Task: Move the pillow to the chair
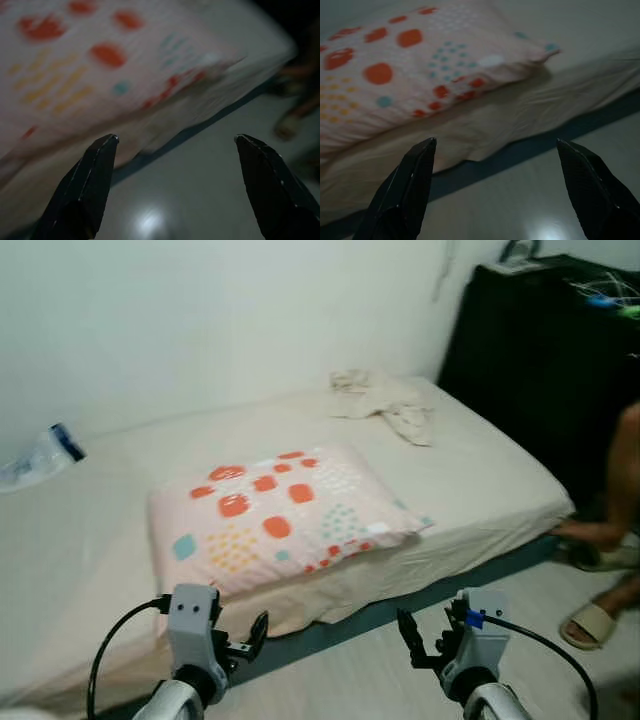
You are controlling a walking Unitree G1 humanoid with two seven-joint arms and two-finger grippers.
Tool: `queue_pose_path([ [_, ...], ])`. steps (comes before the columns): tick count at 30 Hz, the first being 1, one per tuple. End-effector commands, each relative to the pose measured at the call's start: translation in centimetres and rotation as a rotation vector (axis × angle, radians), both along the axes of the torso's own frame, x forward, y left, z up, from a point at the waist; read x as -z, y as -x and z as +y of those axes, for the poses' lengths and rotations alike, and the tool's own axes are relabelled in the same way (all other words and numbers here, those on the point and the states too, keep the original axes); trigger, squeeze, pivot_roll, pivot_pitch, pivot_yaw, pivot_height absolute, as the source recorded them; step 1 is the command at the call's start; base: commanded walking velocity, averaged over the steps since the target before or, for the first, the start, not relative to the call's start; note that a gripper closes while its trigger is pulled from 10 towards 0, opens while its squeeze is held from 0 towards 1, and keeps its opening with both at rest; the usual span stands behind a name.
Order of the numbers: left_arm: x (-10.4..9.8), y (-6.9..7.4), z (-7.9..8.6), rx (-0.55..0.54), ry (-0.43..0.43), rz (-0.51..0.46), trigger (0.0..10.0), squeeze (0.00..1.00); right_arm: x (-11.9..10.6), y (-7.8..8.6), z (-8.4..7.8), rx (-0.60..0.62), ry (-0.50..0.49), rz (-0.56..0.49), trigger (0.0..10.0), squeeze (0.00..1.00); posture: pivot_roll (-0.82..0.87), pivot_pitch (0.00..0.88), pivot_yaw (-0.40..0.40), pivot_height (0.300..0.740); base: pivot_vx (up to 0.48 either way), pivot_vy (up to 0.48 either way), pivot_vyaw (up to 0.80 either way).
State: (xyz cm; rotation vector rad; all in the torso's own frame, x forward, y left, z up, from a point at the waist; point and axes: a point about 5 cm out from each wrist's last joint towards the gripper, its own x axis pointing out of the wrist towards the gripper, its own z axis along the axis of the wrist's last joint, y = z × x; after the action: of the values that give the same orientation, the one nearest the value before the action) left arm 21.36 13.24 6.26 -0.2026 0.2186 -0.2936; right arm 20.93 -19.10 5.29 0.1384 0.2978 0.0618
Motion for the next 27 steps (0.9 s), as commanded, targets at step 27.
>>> queue_pose_path([
  [27,0.7,0.47,0.46,0.008,-0.018,0.028,10.0,0.0,-0.14,-0.11,0.5,-0.014,-0.005,-0.01,10.0,0.0,-0.12,0.05,0.043,0.74,0.253,0.0,0.0],
])
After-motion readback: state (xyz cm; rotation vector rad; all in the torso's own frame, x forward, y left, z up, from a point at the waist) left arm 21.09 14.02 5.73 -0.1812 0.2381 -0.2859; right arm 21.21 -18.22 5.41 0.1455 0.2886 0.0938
